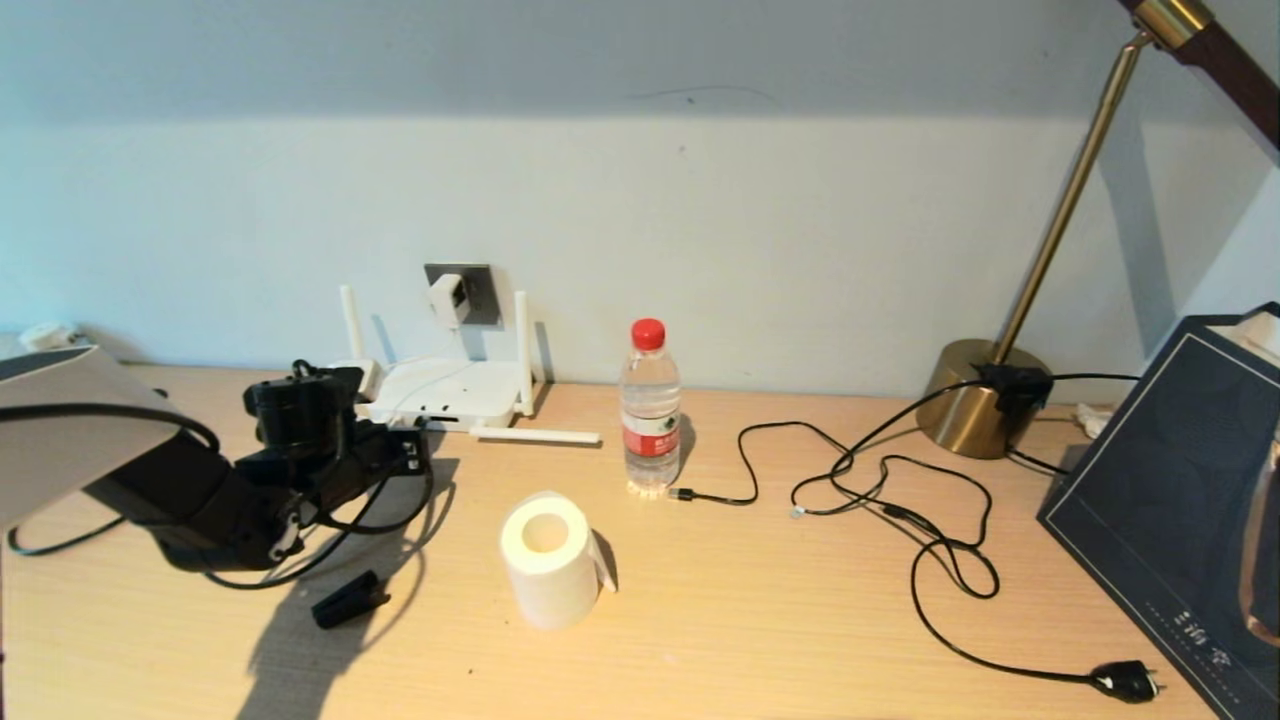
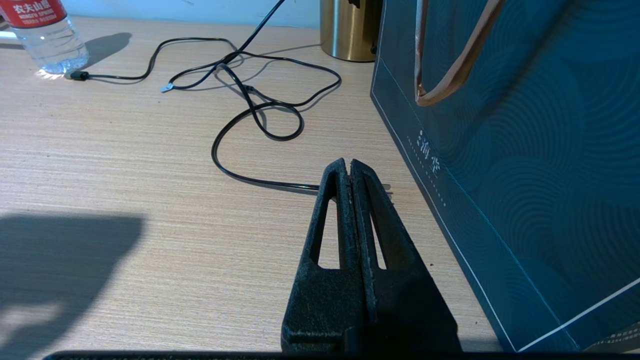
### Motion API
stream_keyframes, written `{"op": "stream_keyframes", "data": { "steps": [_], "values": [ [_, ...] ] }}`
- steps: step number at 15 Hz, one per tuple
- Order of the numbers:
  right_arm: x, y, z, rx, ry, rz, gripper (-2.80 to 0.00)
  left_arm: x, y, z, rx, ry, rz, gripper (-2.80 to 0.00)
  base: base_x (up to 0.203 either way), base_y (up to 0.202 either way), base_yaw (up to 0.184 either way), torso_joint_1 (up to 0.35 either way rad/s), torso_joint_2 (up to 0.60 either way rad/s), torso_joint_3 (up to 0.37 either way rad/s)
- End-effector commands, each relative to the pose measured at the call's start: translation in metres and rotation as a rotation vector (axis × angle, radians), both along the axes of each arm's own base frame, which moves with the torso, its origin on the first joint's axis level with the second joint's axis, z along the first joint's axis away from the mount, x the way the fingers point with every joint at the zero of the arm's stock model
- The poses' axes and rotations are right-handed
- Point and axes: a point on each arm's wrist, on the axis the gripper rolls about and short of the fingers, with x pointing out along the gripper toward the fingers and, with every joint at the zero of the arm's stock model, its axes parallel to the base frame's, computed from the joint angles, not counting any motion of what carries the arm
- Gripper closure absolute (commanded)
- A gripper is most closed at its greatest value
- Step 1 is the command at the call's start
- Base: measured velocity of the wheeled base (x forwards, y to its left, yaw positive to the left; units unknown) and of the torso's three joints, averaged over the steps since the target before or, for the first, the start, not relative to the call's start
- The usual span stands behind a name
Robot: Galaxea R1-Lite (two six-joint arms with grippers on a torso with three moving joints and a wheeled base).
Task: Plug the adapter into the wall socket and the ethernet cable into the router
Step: Align cable and router interface
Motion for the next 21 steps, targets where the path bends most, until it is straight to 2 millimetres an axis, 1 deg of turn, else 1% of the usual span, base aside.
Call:
{"op": "stream_keyframes", "data": {
  "steps": [1,21],
  "values": [
    [0.0001,0.0,0.0,0.0,0.002,0.0,0.0,-0.0001,0.0,0.0007,0.0,-0.005,0.0,0.0,0.0,0.0,0.0,0.0,0.0,0.0],
    [0.0001,0.0,0.0001,0.0,0.0,0.0,0.0,0.0032,0.0006,0.0006,0.002,-0.011,0.001,0.0,0.0,0.0,0.0,0.0,0.0,0.0]
  ]
}}
